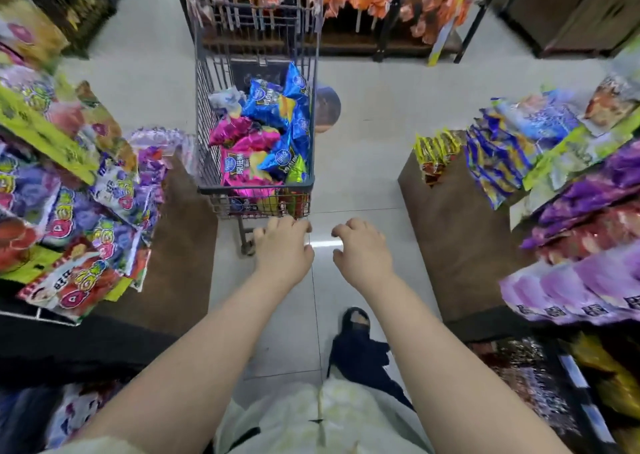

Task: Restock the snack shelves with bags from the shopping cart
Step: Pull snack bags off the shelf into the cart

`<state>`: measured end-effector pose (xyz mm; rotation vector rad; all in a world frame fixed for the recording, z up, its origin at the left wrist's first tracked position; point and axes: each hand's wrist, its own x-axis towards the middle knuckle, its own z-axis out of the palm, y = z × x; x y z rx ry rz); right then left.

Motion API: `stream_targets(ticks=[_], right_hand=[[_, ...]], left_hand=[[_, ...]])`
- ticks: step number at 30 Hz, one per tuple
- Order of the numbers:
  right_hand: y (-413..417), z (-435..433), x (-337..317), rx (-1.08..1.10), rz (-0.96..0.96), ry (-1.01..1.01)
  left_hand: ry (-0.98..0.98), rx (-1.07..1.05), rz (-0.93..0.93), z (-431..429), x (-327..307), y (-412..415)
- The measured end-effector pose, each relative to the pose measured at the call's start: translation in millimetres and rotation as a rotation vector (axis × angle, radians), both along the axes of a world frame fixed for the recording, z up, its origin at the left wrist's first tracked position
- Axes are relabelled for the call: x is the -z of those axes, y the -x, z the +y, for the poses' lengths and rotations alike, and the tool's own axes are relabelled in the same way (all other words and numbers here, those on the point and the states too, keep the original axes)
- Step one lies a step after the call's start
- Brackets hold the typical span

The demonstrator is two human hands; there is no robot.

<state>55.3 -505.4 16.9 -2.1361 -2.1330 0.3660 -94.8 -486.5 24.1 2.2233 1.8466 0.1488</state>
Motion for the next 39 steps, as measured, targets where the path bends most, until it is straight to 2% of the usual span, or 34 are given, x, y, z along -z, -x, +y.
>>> stream_targets(ticks=[6, 14, 21, 25, 34, 39], right_hand=[[-40.8, 128.9, 13.3, -0.117, 0.01, 0.012], [-77.1, 302.1, 4.6, -0.313, 0.038, 0.002], [-54.6, 388.4, 37.9, -0.417, 0.147, 0.145], [-34.4, 430.9, 63.8, -0.484, 0.104, 0.239], [17.4, 535.5, 135.1, -0.505, 0.036, 0.438], [36.6, 570.1, 161.9, -0.548, -0.044, 0.541]], left_hand=[[-0.03, -0.149, -0.033, 113.8, 17.4, -36.1], [0.046, -0.374, -0.008, 252.3, 21.2, -71.1], [0.149, -0.525, -0.037, 307.1, 47.5, -49.2], [0.238, -0.593, -0.038, 344.4, 73.9, -22.3], [0.523, -0.438, -0.083, 428.8, 156.8, 50.4], [0.751, -0.442, -0.246, 456.0, 193.8, 61.4]])
